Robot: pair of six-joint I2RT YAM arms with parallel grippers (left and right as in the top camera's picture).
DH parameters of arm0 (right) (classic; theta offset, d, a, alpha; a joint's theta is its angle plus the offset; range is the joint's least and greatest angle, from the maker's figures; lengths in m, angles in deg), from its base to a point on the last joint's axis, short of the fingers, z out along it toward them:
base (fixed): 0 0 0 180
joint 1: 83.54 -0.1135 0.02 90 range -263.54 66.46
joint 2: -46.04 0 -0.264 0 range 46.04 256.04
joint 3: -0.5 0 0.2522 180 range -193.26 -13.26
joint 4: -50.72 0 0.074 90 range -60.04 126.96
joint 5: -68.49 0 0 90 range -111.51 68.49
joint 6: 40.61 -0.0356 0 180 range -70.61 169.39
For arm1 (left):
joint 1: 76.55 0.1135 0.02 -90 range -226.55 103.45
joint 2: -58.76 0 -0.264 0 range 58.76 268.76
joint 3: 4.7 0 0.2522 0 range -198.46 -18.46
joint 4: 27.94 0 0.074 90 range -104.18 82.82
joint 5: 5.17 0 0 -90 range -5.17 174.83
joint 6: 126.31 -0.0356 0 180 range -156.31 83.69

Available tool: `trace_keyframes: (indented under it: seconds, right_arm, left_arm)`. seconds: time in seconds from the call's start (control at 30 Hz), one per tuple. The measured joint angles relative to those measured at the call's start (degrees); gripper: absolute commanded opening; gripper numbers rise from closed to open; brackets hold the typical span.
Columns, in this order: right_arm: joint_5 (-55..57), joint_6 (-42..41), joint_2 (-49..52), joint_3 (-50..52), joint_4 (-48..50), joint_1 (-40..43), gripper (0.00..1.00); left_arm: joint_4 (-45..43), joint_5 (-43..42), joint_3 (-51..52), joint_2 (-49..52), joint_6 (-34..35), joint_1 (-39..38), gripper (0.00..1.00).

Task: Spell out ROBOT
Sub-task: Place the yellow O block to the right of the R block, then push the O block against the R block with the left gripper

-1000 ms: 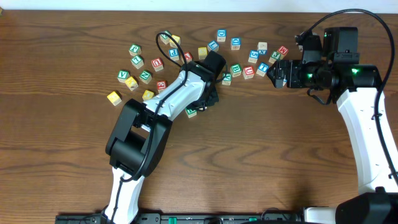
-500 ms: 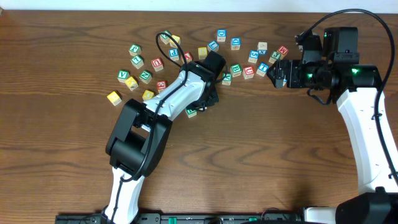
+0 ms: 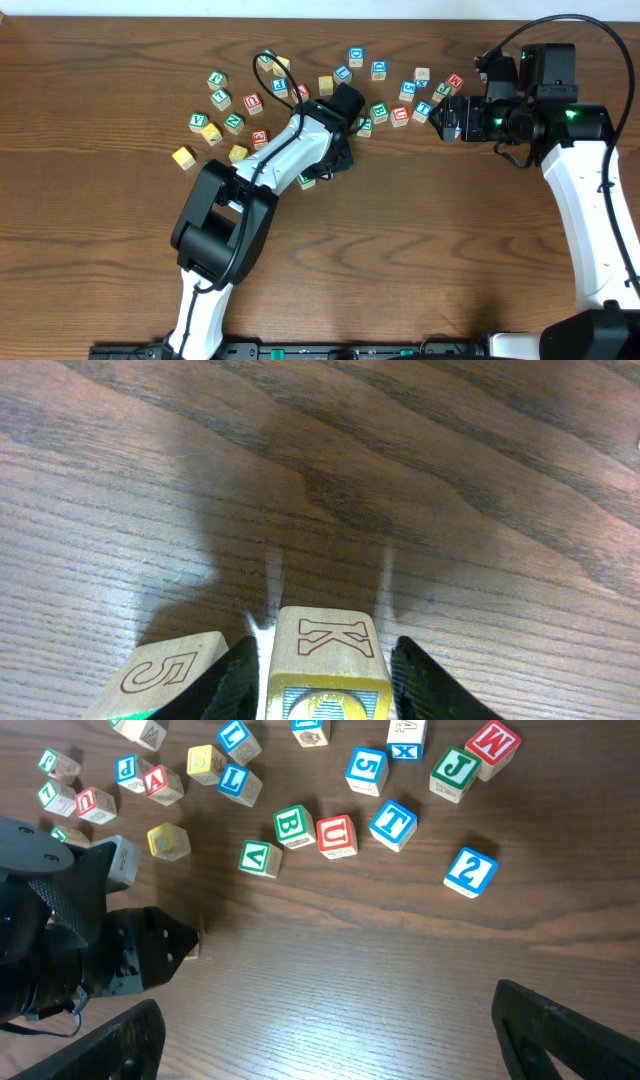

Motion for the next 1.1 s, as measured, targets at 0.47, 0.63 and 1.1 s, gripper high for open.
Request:
trace_keyframes:
  seconds: [0.47,0.63,1.1]
  right_arm:
    - [0.0,0.0,0.0,0.0,0.0,0.0,0.99]
    - [0.0,0.0,0.0,0.0,0.0,0.0,0.99]
    - [0.0,0.0,0.0,0.0,0.0,0.0,0.99]
  left_arm:
    - [-0.4,0.0,-0.2,0.0,-1.4,0.1,0.49]
    - [-0.5,1.6,-1.3,-0.6,-3.8,0.3,0.49]
    - [-0.4,6.8,-2.0,-13.8,-9.0,1.1,0.49]
